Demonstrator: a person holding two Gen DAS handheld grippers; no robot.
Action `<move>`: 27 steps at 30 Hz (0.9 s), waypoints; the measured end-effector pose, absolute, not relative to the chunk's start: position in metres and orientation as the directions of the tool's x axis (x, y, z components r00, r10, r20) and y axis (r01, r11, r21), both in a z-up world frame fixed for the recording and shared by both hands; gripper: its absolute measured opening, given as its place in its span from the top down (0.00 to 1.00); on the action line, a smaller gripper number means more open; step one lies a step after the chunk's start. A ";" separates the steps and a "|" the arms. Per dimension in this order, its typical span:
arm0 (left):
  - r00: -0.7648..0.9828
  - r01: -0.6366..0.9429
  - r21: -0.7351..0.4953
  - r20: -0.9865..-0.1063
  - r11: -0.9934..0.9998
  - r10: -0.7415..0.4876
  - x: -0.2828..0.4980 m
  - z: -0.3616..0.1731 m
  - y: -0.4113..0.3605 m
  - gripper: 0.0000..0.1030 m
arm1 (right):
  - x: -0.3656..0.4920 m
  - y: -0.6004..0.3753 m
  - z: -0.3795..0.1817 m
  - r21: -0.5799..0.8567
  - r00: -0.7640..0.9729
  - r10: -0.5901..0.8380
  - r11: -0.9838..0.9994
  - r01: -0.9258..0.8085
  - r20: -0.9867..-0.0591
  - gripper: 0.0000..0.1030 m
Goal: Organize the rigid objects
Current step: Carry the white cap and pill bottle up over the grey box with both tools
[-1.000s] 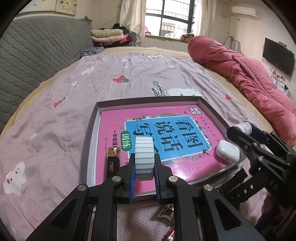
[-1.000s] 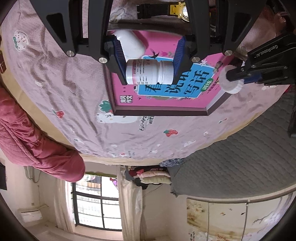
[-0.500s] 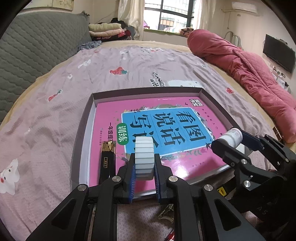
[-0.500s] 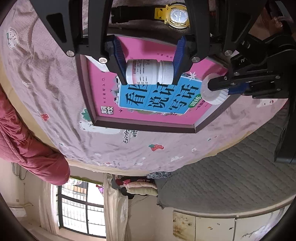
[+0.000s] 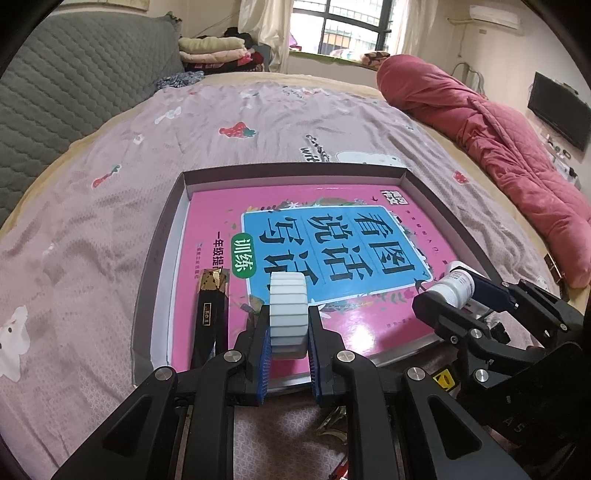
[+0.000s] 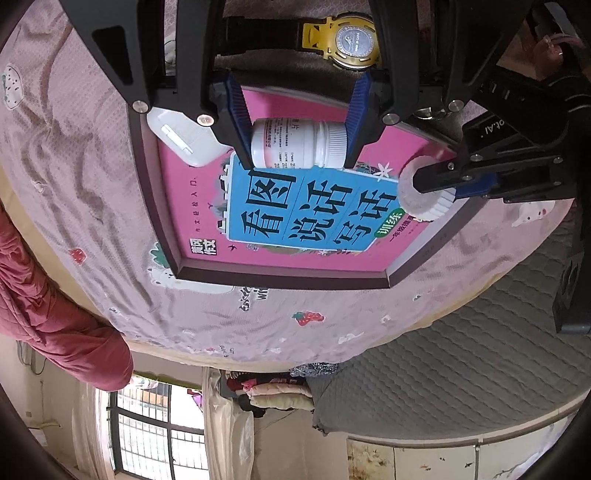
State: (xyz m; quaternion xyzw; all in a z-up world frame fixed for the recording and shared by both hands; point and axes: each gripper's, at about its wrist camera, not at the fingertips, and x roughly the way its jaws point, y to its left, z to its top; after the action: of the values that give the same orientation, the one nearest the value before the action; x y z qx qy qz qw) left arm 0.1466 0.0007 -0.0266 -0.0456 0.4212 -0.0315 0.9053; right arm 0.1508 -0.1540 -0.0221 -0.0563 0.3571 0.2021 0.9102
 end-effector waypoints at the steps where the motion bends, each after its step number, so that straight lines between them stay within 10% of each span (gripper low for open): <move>1: 0.642 0.020 -0.110 -0.760 0.994 -0.097 0.147 -0.027 0.001 0.83 | 0.151 -0.154 -0.022 0.037 0.664 0.325 0.912 -0.408 -0.674 0.55; 27: 0.595 -0.008 -0.129 -0.798 0.992 -0.099 0.151 -0.038 0.010 0.83 | 0.151 -0.174 -0.025 0.066 0.632 0.337 0.909 -0.412 -0.698 0.55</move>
State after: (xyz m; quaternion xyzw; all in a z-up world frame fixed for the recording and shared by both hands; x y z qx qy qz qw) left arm 0.1513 0.0105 -0.0377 -0.0595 0.4494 -0.0253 0.8910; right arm 0.1506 -0.1739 -0.0250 -0.0495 0.3753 0.2075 0.9020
